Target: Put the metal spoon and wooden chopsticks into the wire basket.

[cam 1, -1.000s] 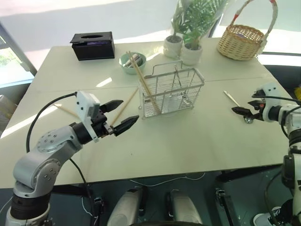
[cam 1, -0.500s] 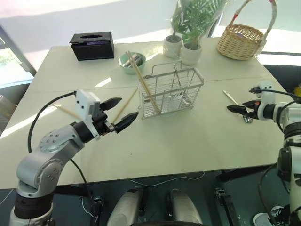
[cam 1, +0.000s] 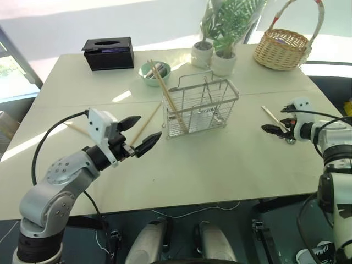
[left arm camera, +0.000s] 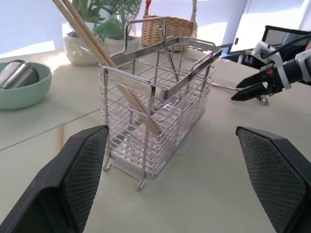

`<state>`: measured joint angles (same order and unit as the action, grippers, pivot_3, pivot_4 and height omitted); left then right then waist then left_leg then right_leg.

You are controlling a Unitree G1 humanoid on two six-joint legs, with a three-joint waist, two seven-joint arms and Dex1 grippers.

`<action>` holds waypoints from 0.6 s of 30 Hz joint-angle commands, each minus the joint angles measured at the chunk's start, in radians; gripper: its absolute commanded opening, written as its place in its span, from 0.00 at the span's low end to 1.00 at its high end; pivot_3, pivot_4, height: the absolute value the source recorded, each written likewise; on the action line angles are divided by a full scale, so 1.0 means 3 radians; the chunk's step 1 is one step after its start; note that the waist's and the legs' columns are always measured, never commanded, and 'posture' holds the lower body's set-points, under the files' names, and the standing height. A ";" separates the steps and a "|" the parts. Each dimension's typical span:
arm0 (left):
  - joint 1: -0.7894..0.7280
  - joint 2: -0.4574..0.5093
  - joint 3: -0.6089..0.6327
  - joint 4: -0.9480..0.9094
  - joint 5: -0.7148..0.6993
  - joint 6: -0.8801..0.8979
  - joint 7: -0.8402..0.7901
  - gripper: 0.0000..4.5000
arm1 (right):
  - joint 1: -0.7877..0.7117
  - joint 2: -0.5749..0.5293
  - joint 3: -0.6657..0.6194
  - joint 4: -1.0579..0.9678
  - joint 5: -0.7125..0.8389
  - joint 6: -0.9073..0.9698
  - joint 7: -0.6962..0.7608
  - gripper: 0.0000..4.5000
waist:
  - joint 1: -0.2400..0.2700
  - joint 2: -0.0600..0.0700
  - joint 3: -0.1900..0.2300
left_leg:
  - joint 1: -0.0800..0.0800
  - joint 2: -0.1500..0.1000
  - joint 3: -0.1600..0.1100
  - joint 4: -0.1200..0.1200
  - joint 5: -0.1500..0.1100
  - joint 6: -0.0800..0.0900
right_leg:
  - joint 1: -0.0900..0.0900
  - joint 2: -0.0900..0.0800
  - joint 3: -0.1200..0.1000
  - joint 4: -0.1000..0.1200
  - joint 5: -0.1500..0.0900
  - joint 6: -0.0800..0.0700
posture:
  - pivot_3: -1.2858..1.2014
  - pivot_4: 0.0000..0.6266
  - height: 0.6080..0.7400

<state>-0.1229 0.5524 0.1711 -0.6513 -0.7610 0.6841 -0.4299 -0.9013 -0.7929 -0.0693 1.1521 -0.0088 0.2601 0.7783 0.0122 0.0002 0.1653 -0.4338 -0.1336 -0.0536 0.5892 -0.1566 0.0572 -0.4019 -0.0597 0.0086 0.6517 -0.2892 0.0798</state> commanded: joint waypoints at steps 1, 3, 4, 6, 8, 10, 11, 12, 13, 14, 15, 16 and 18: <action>-0.0022 -0.0022 0.0022 -0.0138 0.0001 -0.0075 0.0033 0.98 | -0.0019 -0.0034 -0.0072 0.0019 -0.0004 -0.0153 -0.0229 1.00 | -0.0002 0.0000 0.0000 | 0.0000 0.0000 0.0000 0.0001 0.0000 0.0000 | 0.0000 0.0000 0.0000 0.0001 0.0000 0.0000 | 0.52 0.24 1.00; -0.0042 -0.0031 0.0019 -0.0122 0.0002 -0.0076 0.0033 0.98 | -0.0021 -0.0027 -0.0065 0.0032 -0.0020 -0.0177 -0.0283 1.00 | -0.0005 0.0000 0.0000 | 0.0000 0.0000 0.0000 0.0003 0.0000 0.0000 | 0.0000 0.0000 0.0000 0.0003 0.0000 0.0000 | 0.52 0.24 1.00; -0.0050 -0.0032 0.0020 -0.0111 0.0004 -0.0078 0.0028 0.98 | -0.0022 -0.0022 -0.0057 0.0037 -0.0028 -0.0182 -0.0305 1.00 | -0.0007 0.0000 0.0000 | 0.0000 0.0000 0.0000 0.0003 0.0000 0.0000 | 0.0000 0.0000 0.0000 0.0003 0.0000 0.0000 | 0.52 0.24 1.00; -0.0068 -0.0029 0.0012 -0.0081 0.0024 -0.0091 0.0013 0.98 | -0.0046 0.0001 -0.0078 0.0056 0.0000 -0.0131 -0.0324 1.00 | -0.0006 0.0000 0.0000 | 0.0000 0.0000 0.0000 0.0003 0.0000 0.0000 | 0.0000 0.0000 0.0000 0.0003 0.0000 0.0000 | 0.52 0.24 1.00; -0.0087 -0.0029 0.0010 -0.0064 0.0038 -0.0097 0.0007 0.98 | -0.0079 0.0021 -0.0116 0.0082 0.0047 -0.0051 -0.0314 1.00 | -0.0005 0.0000 0.0000 | 0.0000 0.0000 0.0000 0.0003 0.0000 0.0000 | 0.0000 0.0000 0.0000 0.0002 0.0000 0.0000 | 0.52 0.24 1.00; -0.0098 -0.0033 0.0017 -0.0068 0.0040 -0.0095 0.0015 0.98 | -0.0114 0.0037 -0.0166 0.0104 0.0101 0.0078 -0.0258 1.00 | -0.0006 0.0000 0.0000 | 0.0000 0.0000 0.0000 0.0003 0.0000 0.0000 | 0.0000 0.0000 0.0000 0.0002 0.0000 0.0000 | 0.52 0.24 1.00; -0.0100 -0.0035 0.0020 -0.0071 0.0042 -0.0094 0.0017 0.98 | -0.0125 0.0042 -0.0178 0.0108 0.0116 0.0118 -0.0235 1.00 | -0.0006 0.0000 0.0000 | 0.0000 0.0000 0.0000 0.0003 0.0000 0.0000 | 0.0001 0.0000 0.0000 0.0002 0.0000 0.0000 | 0.52 0.24 1.00; -0.0094 -0.0037 0.0025 -0.0080 0.0047 -0.0094 0.0026 0.98 | -0.0135 0.0048 -0.0195 0.0110 0.0140 0.0190 -0.0195 1.00 | -0.0006 0.0000 0.0000 | 0.0000 0.0000 0.0000 0.0003 0.0000 0.0000 | 0.0001 0.0000 0.0000 0.0002 0.0000 0.0000 | 0.52 0.24 1.00; -0.0089 -0.0038 0.0029 -0.0087 0.0051 -0.0095 0.0033 0.98 | -0.0145 0.0054 -0.0211 0.0109 0.0161 0.0254 -0.0166 1.00 | -0.0007 0.0000 0.0000 | 0.0000 0.0000 0.0000 0.0004 0.0000 0.0000 | 0.0001 0.0000 0.0000 0.0002 0.0000 0.0000 | 0.52 0.24 1.00; -0.0078 -0.0040 0.0034 -0.0100 0.0053 -0.0094 0.0042 0.98 | -0.0148 0.0055 -0.0222 0.0103 0.0180 0.0308 -0.0141 1.00 | -0.0008 0.0000 0.0000 | 0.0000 0.0000 0.0000 0.0004 0.0000 0.0000 | 0.0001 0.0000 0.0000 0.0002 0.0000 0.0000 | 0.52 0.24 1.00; -0.0070 -0.0040 0.0041 -0.0109 0.0053 -0.0094 0.0050 0.98 | -0.0149 0.0055 -0.0227 0.0096 0.0188 0.0338 -0.0127 1.00 | -0.0008 0.0000 0.0000 | 0.0000 0.0000 0.0000 0.0004 0.0000 0.0000 | 0.0001 0.0000 0.0000 0.0002 0.0000 0.0000 | 0.52 0.24 1.00; -0.0057 -0.0040 0.0051 -0.0123 0.0050 -0.0092 0.0061 0.98 | -0.0142 0.0051 -0.0227 0.0084 0.0184 0.0347 -0.0119 1.00 | -0.0007 0.0000 0.0000 | 0.0000 0.0000 0.0000 0.0003 0.0000 0.0000 | 0.0001 0.0000 0.0000 0.0002 0.0000 0.0000 | 0.52 0.24 1.00; -0.0041 -0.0036 0.0070 -0.0138 0.0048 -0.0093 0.0082 0.98 | -0.0144 0.0047 -0.0235 0.0072 0.0183 0.0382 -0.0115 1.00 | -0.0007 0.0000 0.0000 | 0.0000 0.0000 0.0000 0.0003 0.0000 0.0000 | 0.0001 0.0000 0.0000 0.0002 0.0000 0.0000 | 0.52 0.24 1.00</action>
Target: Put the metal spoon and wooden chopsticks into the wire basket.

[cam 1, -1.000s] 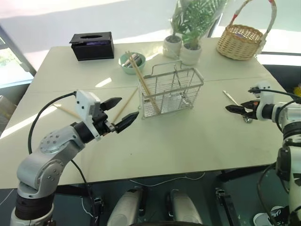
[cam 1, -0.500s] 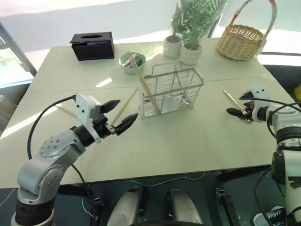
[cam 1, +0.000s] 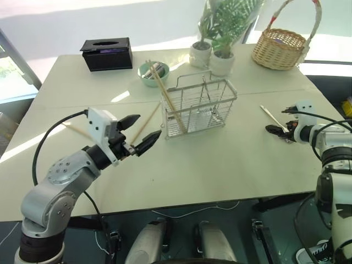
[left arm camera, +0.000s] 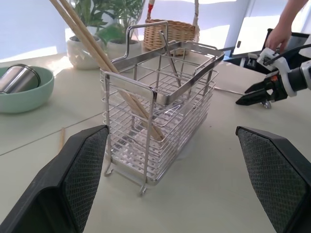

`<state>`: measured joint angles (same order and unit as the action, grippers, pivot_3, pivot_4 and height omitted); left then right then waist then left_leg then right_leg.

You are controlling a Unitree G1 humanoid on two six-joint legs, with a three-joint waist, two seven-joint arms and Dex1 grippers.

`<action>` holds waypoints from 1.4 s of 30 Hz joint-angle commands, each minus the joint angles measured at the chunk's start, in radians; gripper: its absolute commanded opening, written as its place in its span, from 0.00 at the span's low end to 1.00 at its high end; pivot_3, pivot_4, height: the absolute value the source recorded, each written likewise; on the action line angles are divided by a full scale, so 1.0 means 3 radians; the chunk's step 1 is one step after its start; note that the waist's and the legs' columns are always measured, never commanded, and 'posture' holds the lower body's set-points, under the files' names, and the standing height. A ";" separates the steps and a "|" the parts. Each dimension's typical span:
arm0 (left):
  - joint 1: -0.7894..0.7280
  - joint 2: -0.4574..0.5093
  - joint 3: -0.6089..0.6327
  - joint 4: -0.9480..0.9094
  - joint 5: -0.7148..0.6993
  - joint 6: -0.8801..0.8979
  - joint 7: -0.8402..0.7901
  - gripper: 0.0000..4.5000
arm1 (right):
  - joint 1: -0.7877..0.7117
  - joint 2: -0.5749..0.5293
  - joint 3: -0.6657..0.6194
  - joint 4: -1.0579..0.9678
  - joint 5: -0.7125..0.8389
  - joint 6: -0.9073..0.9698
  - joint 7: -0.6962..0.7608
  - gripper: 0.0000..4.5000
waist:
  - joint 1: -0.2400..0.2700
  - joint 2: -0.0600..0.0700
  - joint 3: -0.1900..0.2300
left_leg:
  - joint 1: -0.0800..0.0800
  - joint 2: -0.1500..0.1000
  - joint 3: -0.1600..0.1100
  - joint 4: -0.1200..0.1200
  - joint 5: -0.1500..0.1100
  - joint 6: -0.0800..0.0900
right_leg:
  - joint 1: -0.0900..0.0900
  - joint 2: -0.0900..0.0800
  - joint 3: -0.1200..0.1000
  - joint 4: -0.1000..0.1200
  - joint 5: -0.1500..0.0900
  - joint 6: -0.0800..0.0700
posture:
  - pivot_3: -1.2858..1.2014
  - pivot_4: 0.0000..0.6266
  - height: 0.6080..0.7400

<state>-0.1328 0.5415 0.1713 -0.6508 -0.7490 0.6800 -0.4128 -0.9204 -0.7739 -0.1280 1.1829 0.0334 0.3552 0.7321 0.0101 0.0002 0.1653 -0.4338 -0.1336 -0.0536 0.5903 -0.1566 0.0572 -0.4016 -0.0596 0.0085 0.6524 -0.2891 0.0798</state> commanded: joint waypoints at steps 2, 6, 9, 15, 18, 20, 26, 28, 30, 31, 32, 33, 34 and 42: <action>0.0007 0.0002 0.0087 -0.0157 0.0005 -0.0084 0.0048 1.00 | -0.0083 -0.0019 -0.0035 -0.0046 0.0046 0.0090 0.0062 0.88 | 0.0000 0.0000 0.0000 | 0.0000 0.0000 0.0000 0.0000 0.0000 0.0000 | 0.0000 0.0000 0.0000 0.0000 0.0000 0.0000 | 0.52 0.24 1.00; 0.0005 -0.0005 0.0102 -0.0161 0.0010 -0.0101 0.0083 1.00 | -0.0079 -0.0025 -0.0030 -0.0056 0.0048 0.0108 0.0084 0.46 | -0.0002 0.0000 0.0000 | 0.0000 0.0000 0.0000 0.0001 0.0000 0.0000 | 0.0001 0.0000 0.0000 0.0000 0.0000 0.0000 | 0.52 0.24 1.00; 0.0003 -0.0006 0.0102 -0.0158 0.0008 -0.0117 0.0098 1.00 | -0.0075 -0.0030 -0.0030 -0.0066 0.0052 0.0119 0.0098 0.15 | 0.0000 0.0000 0.0000 | 0.0000 0.0000 0.0000 0.0000 0.0000 0.0000 | 0.0000 0.0000 0.0000 0.0000 0.0000 0.0000 | 0.52 0.24 1.00; 0.0007 -0.0019 0.0084 -0.0141 0.0025 -0.0148 0.0112 1.00 | -0.0102 -0.0039 -0.0058 -0.0091 0.0093 0.0244 0.0150 0.01 | 0.0004 -0.0002 -0.0001 | 0.0000 0.0000 0.0000 0.0003 0.0000 0.0000 | 0.0002 0.0000 -0.0001 0.0000 0.0000 0.0000 | 0.52 0.24 1.00; 0.0005 -0.0027 0.0071 -0.0130 0.0031 -0.0153 0.0111 1.00 | -0.0097 -0.0041 -0.0021 -0.0123 0.0057 0.0267 0.0164 0.01 | 0.0003 -0.0001 -0.0001 | 0.0000 0.0000 0.0000 0.0003 0.0000 0.0000 | 0.0002 0.0000 -0.0001 0.0000 0.0000 0.0000 | 0.52 0.24 1.00; 0.0006 -0.0027 0.0070 -0.0122 0.0032 -0.0152 0.0096 1.00 | -0.0092 -0.0034 -0.0004 -0.0164 0.0051 0.0301 0.0205 0.01 | 0.0003 -0.0001 -0.0001 | 0.0000 0.0000 0.0000 0.0002 0.0000 0.0001 | 0.0002 0.0000 -0.0001 0.0000 0.0000 0.0000 | 0.52 0.24 1.00; -0.0002 0.0072 0.0106 -0.0119 -0.0039 -0.0099 -0.0045 1.00 | -0.0007 0.0022 0.0053 -0.0624 0.0091 0.0421 0.0354 0.01 | -0.0004 -0.0001 0.0000 | 0.0000 0.0000 0.0000 0.0002 0.0000 0.0001 | 0.0000 0.0000 -0.0001 0.0000 0.0000 0.0000 | 0.52 0.24 1.00; -0.0027 0.0134 0.0123 -0.0088 -0.0057 -0.0093 -0.0105 1.00 | 0.0040 0.0066 -0.0032 -0.0967 0.0183 0.0540 0.0281 0.01 | -0.0007 0.0004 0.0003 | 0.0000 0.0000 0.0000 0.0001 0.0000 0.0001 | -0.0001 0.0000 -0.0001 0.0000 0.0000 0.0000 | 0.52 0.24 1.00; -0.0060 0.0191 0.0153 -0.0040 -0.0078 -0.0091 -0.0161 1.00 | 0.0166 0.0125 -0.0121 -0.1445 0.0221 0.0480 0.0066 0.01 | 0.0001 0.0005 0.0003 | -0.0002 0.0000 0.0000 0.0000 0.0000 0.0000 | -0.0003 0.0000 -0.0001 0.0001 0.0000 0.0001 | 0.52 0.24 1.00; -0.0083 0.0211 0.0161 -0.0002 -0.0077 -0.0097 -0.0189 1.00 | 0.0239 0.0205 -0.0226 -0.1731 0.0257 0.0402 -0.0142 0.01 | 0.0001 0.0006 0.0003 | -0.0005 0.0000 0.0000 0.0001 0.0000 0.0000 | -0.0007 0.0000 -0.0001 0.0003 0.0000 0.0001 | 0.52 0.24 1.00; -0.0104 0.0223 0.0161 0.0033 -0.0074 -0.0103 -0.0208 1.00 | 0.0290 0.0264 -0.0299 -0.1927 0.0284 0.0356 -0.0293 0.01 | 0.0005 0.0006 0.0003 | -0.0008 0.0000 0.0000 0.0001 0.0000 0.0000 | -0.0011 0.0000 0.0000 0.0005 0.0001 0.0001 | 0.52 0.24 1.00; -0.0127 0.0231 0.0151 0.0071 -0.0065 -0.0112 -0.0227 1.00 | 0.0343 0.0338 -0.0369 -0.2131 0.0295 0.0235 -0.0464 0.01 | 0.0008 0.0006 0.0003 | -0.0009 0.0000 0.0000 0.0001 0.0000 0.0000 | -0.0014 0.0000 -0.0001 0.0006 0.0001 0.0001 | 0.52 0.24 1.00; -0.0151 0.0235 0.0136 0.0104 -0.0053 -0.0120 -0.0247 1.00 | 0.0392 0.0401 -0.0415 -0.2306 0.0300 0.0125 -0.0593 0.01 | 0.0008 0.0006 0.0003 | -0.0011 0.0000 0.0000 0.0000 0.0000 0.0000 | -0.0016 0.0000 -0.0001 0.0007 0.0001 0.0002 | 0.52 0.24 1.00; -0.0217 0.0306 0.0093 0.0274 -0.0067 -0.0100 -0.0504 1.00 | 0.0381 0.1003 -0.0598 -0.3207 0.0515 -0.0424 -0.1293 0.01 | 0.0006 0.0006 0.0003 | -0.0016 -0.0001 0.0000 0.0001 0.0001 -0.0002 | -0.0023 0.0001 -0.0001 0.0008 0.0005 0.0009 | 0.52 0.24 1.00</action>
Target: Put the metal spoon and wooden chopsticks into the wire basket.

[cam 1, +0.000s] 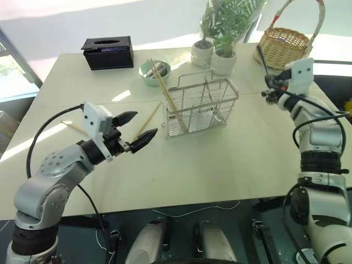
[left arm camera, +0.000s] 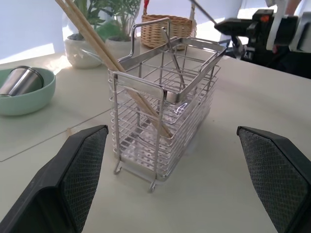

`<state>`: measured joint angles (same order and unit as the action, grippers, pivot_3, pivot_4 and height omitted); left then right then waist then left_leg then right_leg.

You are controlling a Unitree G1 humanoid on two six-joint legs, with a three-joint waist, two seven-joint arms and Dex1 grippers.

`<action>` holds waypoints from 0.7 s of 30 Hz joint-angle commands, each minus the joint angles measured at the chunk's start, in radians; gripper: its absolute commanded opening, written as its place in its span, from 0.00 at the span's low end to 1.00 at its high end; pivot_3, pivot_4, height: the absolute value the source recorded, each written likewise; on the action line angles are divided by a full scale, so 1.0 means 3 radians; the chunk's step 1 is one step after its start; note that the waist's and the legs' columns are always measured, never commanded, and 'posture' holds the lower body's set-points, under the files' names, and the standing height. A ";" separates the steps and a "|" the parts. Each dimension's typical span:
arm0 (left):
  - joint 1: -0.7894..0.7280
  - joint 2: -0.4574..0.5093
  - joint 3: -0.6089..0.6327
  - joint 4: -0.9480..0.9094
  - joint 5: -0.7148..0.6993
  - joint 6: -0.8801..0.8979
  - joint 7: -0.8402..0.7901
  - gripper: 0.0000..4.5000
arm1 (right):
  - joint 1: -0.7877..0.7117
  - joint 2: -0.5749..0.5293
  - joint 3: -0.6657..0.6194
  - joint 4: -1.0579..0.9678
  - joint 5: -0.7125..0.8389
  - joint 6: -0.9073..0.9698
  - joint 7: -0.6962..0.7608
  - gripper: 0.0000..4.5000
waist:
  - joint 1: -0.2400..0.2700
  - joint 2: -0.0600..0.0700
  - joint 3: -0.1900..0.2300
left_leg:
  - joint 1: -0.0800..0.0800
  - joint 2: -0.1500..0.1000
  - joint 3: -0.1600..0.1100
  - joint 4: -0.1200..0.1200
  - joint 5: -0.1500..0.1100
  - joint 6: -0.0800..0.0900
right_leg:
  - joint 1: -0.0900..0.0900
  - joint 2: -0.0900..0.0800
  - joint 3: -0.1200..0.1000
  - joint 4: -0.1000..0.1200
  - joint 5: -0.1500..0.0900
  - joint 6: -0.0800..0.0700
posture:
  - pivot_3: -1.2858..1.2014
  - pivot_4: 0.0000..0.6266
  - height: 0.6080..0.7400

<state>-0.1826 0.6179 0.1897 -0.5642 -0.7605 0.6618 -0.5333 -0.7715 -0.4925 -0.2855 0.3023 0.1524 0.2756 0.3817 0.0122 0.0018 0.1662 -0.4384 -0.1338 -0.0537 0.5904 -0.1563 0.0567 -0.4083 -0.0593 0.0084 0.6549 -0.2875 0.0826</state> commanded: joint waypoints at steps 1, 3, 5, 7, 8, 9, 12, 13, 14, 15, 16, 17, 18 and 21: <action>-0.0038 0.0068 0.0033 0.0002 -0.0009 -0.0052 -0.0133 1.00 | -0.0135 0.0188 -0.0062 -0.0379 0.0200 -0.0189 -0.0160 0.01 | -0.0002 0.0000 0.0000 | 0.0000 0.0000 0.0000 0.0000 0.0000 0.0000 | -0.0002 0.0000 0.0000 0.0000 0.0000 0.0000 | 0.52 0.24 1.00; -0.0028 0.0082 0.0038 0.0025 0.0017 -0.0069 -0.0168 1.00 | -0.0158 0.0378 -0.0047 -0.0534 0.0336 -0.0240 -0.0206 0.01 | -0.0008 0.0000 0.0000 | 0.0000 0.0000 0.0000 0.0000 0.0000 0.0000 | -0.0003 0.0001 0.0000 0.0000 0.0000 0.0000 | 0.52 0.24 1.00; -0.0034 0.0084 0.0045 0.0044 0.0033 -0.0075 -0.0188 1.00 | -0.0145 0.0520 0.0004 -0.0650 0.0417 -0.0256 -0.0198 0.01 | -0.0013 0.0000 0.0000 | 0.0000 0.0000 0.0000 -0.0002 0.0000 0.0000 | -0.0003 0.0001 0.0000 0.0002 0.0000 0.0000 | 0.52 0.24 1.00; -0.0034 0.0078 0.0052 0.0052 0.0050 -0.0080 -0.0199 1.00 | -0.0099 0.0695 0.0082 -0.0757 0.0490 -0.0286 -0.0193 0.01 | -0.0010 0.0001 0.0000 | 0.0000 0.0000 0.0000 -0.0004 0.0001 -0.0001 | -0.0005 0.0002 0.0001 0.0002 0.0000 0.0000 | 0.52 0.24 1.00; -0.0038 0.0071 0.0050 0.0060 0.0061 -0.0084 -0.0202 1.00 | -0.0086 0.0770 0.0106 -0.0768 0.0530 -0.0301 -0.0183 0.01 | -0.0010 0.0001 0.0000 | 0.0000 0.0000 0.0000 -0.0004 0.0001 -0.0001 | -0.0008 0.0002 0.0000 0.0002 0.0000 0.0000 | 0.52 0.24 1.00; -0.0040 0.0063 0.0044 0.0064 0.0072 -0.0089 -0.0203 1.00 | -0.0070 0.0831 0.0141 -0.0749 0.0534 -0.0335 -0.0176 0.01 | -0.0010 0.0001 0.0001 | 0.0000 0.0000 0.0000 -0.0004 0.0001 -0.0001 | -0.0011 0.0002 0.0000 0.0002 0.0001 0.0000 | 0.52 0.24 1.00; -0.0041 0.0030 0.0030 0.0058 0.0100 -0.0106 -0.0182 1.00 | -0.0074 0.1003 0.0227 -0.0536 0.0547 -0.0499 -0.0113 0.01 | -0.0009 0.0001 0.0001 | 0.0001 0.0000 0.0000 -0.0004 0.0001 -0.0002 | -0.0014 0.0003 0.0000 0.0002 0.0002 -0.0001 | 0.52 0.24 1.00; -0.0040 0.0024 0.0031 0.0058 0.0106 -0.0106 -0.0179 1.00 | -0.0093 0.1028 0.0235 -0.0483 0.0557 -0.0527 -0.0098 0.01 | -0.0006 0.0001 0.0001 | 0.0001 0.0000 0.0000 -0.0004 0.0001 -0.0002 | -0.0014 0.0003 0.0000 0.0002 0.0002 -0.0001 | 0.52 0.24 1.00; -0.0039 0.0021 0.0033 0.0060 0.0113 -0.0108 -0.0177 1.00 | -0.0113 0.1044 0.0241 -0.0442 0.0568 -0.0540 -0.0089 0.01 | -0.0004 0.0001 0.0001 | 0.0001 0.0000 0.0000 -0.0004 0.0001 -0.0002 | -0.0014 0.0003 0.0000 0.0002 0.0003 -0.0001 | 0.52 0.24 1.00; -0.0028 0.0019 0.0035 0.0049 0.0118 -0.0110 -0.0172 1.00 | -0.0125 0.1061 0.0253 -0.0408 0.0576 -0.0553 -0.0077 0.01 | -0.0002 0.0001 0.0001 | 0.0002 0.0000 0.0000 -0.0003 0.0002 -0.0002 | -0.0014 0.0003 0.0000 0.0002 0.0003 -0.0001 | 0.52 0.24 1.00; -0.0017 0.0017 0.0042 0.0039 0.0121 -0.0112 -0.0164 1.00 | -0.0130 0.1079 0.0272 -0.0373 0.0578 -0.0572 -0.0056 0.01 | -0.0002 0.0002 0.0001 | 0.0002 0.0000 0.0000 -0.0003 0.0002 -0.0003 | -0.0014 0.0003 0.0000 0.0002 0.0004 -0.0001 | 0.52 0.24 1.00; -0.0013 0.0016 0.0048 0.0037 0.0127 -0.0115 -0.0157 1.00 | -0.0134 0.1091 0.0288 -0.0337 0.0577 -0.0595 -0.0039 0.01 | -0.0003 0.0002 0.0001 | 0.0002 0.0000 0.0000 -0.0004 0.0002 -0.0003 | -0.0015 0.0003 0.0000 0.0002 0.0004 -0.0001 | 0.52 0.24 1.00; -0.0010 0.0013 0.0052 0.0032 0.0132 -0.0118 -0.0148 1.00 | -0.0132 0.1098 0.0301 -0.0308 0.0573 -0.0616 -0.0025 0.01 | -0.0006 0.0002 0.0001 | 0.0001 0.0000 0.0000 -0.0004 0.0002 -0.0003 | -0.0015 0.0003 0.0000 0.0002 0.0004 -0.0001 | 0.52 0.24 1.00; 0.0006 -0.0007 0.0067 0.0002 0.0131 -0.0121 -0.0102 1.00 | -0.0095 0.1085 0.0318 -0.0193 0.0548 -0.0708 0.0005 0.01 | -0.0012 0.0002 0.0001 | 0.0002 0.0000 0.0000 -0.0006 0.0002 -0.0004 | -0.0017 0.0004 0.0000 0.0003 0.0004 -0.0001 | 0.52 0.24 1.00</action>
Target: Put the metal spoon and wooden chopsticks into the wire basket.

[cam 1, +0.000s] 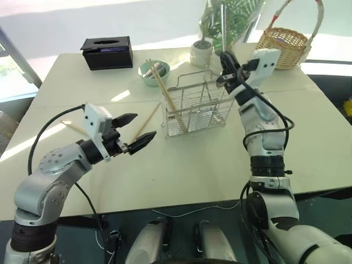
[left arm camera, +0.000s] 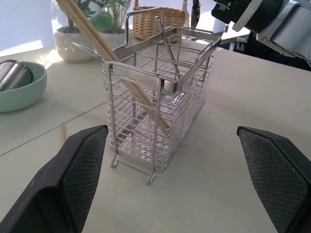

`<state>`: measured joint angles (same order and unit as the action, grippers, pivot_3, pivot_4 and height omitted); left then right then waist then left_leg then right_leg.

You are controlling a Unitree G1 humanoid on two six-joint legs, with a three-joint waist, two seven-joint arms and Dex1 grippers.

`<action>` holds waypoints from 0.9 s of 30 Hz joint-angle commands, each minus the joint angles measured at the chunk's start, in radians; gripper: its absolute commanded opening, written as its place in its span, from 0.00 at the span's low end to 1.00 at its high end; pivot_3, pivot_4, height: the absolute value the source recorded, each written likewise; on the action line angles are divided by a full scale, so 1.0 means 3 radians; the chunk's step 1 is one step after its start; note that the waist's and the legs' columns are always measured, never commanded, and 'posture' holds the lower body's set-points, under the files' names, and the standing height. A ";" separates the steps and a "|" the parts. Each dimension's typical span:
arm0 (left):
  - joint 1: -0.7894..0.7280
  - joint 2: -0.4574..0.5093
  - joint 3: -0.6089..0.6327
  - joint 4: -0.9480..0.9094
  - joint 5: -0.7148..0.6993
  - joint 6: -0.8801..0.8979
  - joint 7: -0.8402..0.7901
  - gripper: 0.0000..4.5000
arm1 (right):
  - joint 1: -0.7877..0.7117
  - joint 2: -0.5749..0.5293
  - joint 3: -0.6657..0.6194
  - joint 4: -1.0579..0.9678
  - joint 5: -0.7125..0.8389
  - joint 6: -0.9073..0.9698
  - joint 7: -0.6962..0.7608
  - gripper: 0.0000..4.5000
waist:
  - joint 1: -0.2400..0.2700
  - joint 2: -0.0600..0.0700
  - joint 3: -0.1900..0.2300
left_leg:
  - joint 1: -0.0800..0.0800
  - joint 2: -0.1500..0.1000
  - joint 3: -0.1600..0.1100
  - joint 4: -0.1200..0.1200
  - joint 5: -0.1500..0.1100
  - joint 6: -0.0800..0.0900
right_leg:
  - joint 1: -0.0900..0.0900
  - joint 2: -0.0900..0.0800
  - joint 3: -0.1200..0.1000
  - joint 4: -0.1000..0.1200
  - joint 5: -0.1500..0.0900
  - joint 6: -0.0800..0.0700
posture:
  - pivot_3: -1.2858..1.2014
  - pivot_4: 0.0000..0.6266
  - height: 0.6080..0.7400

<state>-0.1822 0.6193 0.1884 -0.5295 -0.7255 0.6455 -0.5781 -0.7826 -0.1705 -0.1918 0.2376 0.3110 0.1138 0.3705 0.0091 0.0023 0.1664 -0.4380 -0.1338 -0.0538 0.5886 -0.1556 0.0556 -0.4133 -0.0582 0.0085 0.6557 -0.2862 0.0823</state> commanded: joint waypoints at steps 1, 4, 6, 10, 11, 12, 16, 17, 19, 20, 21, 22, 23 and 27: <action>0.0011 -0.0019 0.0074 -0.0124 0.0013 -0.0067 0.0061 1.00 | -0.0047 0.0002 0.0004 0.0072 0.0005 -0.0204 0.0044 0.01 | -0.0002 0.0000 0.0000 | 0.0000 0.0000 0.0000 -0.0001 0.0001 -0.0001 | -0.0001 0.0000 0.0000 0.0001 0.0000 0.0000 | 0.52 0.24 1.00; 0.0029 -0.0028 0.0075 -0.0142 0.0014 -0.0073 0.0084 1.00 | -0.0034 -0.0020 -0.0012 0.0186 -0.0007 -0.0270 0.0040 0.01 | -0.0007 0.0000 0.0000 | 0.0000 0.0000 0.0000 -0.0003 0.0001 -0.0002 | -0.0001 0.0000 0.0000 0.0002 0.0001 0.0000 | 0.52 0.24 1.00; 0.0041 -0.0034 0.0083 -0.0146 0.0018 -0.0079 0.0093 1.00 | -0.0016 -0.0022 -0.0017 0.0205 0.0011 -0.0273 0.0039 0.01 | -0.0009 0.0000 0.0000 | 0.0000 0.0000 0.0000 -0.0003 0.0002 -0.0002 | -0.0001 0.0000 0.0000 0.0002 0.0001 -0.0001 | 0.52 0.24 1.00; 0.0056 -0.0043 0.0082 -0.0147 0.0029 -0.0090 0.0106 1.00 | 0.0059 -0.0001 -0.0003 0.0115 0.0039 -0.0243 0.0027 0.25 | -0.0009 0.0000 0.0000 | 0.0000 0.0000 0.0000 -0.0003 0.0002 -0.0003 | -0.0003 0.0000 0.0000 0.0004 0.0001 -0.0001 | 0.52 0.24 1.00; 0.0059 -0.0043 0.0083 -0.0149 0.0027 -0.0091 0.0107 1.00 | 0.0074 0.0000 0.0006 0.0095 0.0031 -0.0240 0.0017 0.35 | -0.0008 0.0000 0.0000 | 0.0000 0.0000 0.0000 -0.0003 0.0002 -0.0003 | -0.0003 0.0000 0.0001 0.0005 0.0001 -0.0001 | 0.52 0.24 1.00; 0.0062 -0.0043 0.0084 -0.0148 0.0026 -0.0092 0.0108 1.00 | 0.0101 0.0003 0.0017 0.0059 0.0027 -0.0229 0.0008 0.47 | -0.0008 0.0000 0.0000 | 0.0001 0.0000 0.0000 -0.0003 0.0002 -0.0003 | -0.0003 0.0000 0.0001 0.0005 0.0001 -0.0001 | 0.52 0.24 1.00; 0.0069 -0.0046 0.0075 -0.0122 0.0043 -0.0108 0.0099 1.00 | 0.0175 0.0001 0.0051 -0.0064 0.0015 -0.0170 -0.0034 0.94 | -0.0008 0.0000 0.0000 | 0.0001 0.0000 0.0000 -0.0003 0.0003 -0.0004 | -0.0003 0.0000 0.0001 0.0006 0.0001 -0.0002 | 0.52 0.24 1.00; 0.0069 -0.0048 0.0072 -0.0114 0.0048 -0.0112 0.0096 1.00 | 0.0190 -0.0004 0.0059 -0.0094 0.0012 -0.0158 -0.0044 1.00 | -0.0008 0.0000 0.0000 | 0.0001 0.0000 0.0000 -0.0003 0.0003 -0.0004 | -0.0004 0.0000 0.0001 0.0007 0.0001 -0.0002 | 0.52 0.24 1.00; 0.0068 -0.0054 0.0065 -0.0100 0.0061 -0.0120 0.0088 1.00 | 0.0219 -0.0015 0.0064 -0.0163 0.0017 -0.0124 -0.0066 1.00 | -0.0008 0.0000 0.0000 | 0.0001 0.0000 0.0000 -0.0003 0.0003 -0.0005 | -0.0004 0.0000 0.0001 0.0008 0.0001 -0.0002 | 0.52 0.24 1.00; 0.0067 -0.0058 0.0062 -0.0092 0.0066 -0.0123 0.0085 1.00 | 0.0231 -0.0022 0.0065 -0.0200 0.0022 -0.0104 -0.0076 1.00 | -0.0007 0.0000 0.0000 | 0.0001 0.0000 0.0000 -0.0003 0.0003 -0.0005 | -0.0005 0.0000 0.0001 0.0008 0.0001 -0.0002 | 0.52 0.24 1.00; 0.0065 -0.0063 0.0059 -0.0085 0.0072 -0.0126 0.0082 1.00 | 0.0241 -0.0029 0.0066 -0.0235 0.0025 -0.0082 -0.0085 1.00 | -0.0007 0.0000 0.0000 | 0.0001 0.0000 0.0000 -0.0004 0.0003 -0.0005 | -0.0005 0.0000 0.0001 0.0008 0.0001 -0.0002 | 0.52 0.24 1.00; 0.0065 -0.0068 0.0053 -0.0074 0.0082 -0.0133 0.0078 1.00 | 0.0247 -0.0044 0.0067 -0.0279 0.0026 -0.0055 -0.0094 1.00 | -0.0007 0.0000 0.0000 | 0.0001 0.0000 0.0000 -0.0004 0.0003 -0.0005 | -0.0005 0.0000 0.0001 0.0008 0.0001 -0.0002 | 0.52 0.24 1.00; 0.0072 -0.0074 0.0047 -0.0061 0.0098 -0.0145 0.0076 1.00 | 0.0252 -0.0065 0.0066 -0.0342 0.0033 -0.0007 -0.0102 1.00 | -0.0006 0.0000 0.0000 | 0.0001 0.0000 0.0000 -0.0004 0.0003 -0.0005 | -0.0006 0.0000 0.0001 0.0008 0.0001 -0.0002 | 0.52 0.24 1.00; 0.0104 -0.0099 0.0050 -0.0003 0.0171 -0.0200 0.0091 1.00 | 0.0212 -0.0203 0.0047 -0.0622 0.0075 0.0282 -0.0127 1.00 | 0.0004 0.0001 0.0001 | 0.0001 0.0000 0.0000 -0.0005 0.0003 -0.0005 | -0.0006 0.0000 0.0002 0.0008 0.0001 -0.0002 | 0.52 0.24 1.00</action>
<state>-0.1546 0.5907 0.1895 -0.5250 -0.6845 0.6117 -0.5516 -0.6950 -0.2120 -0.1682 0.1330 0.3182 0.1734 0.3375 0.0103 0.0027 0.1666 -0.4377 -0.1337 -0.0538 0.5871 -0.1547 0.0540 -0.4152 -0.0582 0.0090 0.6581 -0.2860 0.0815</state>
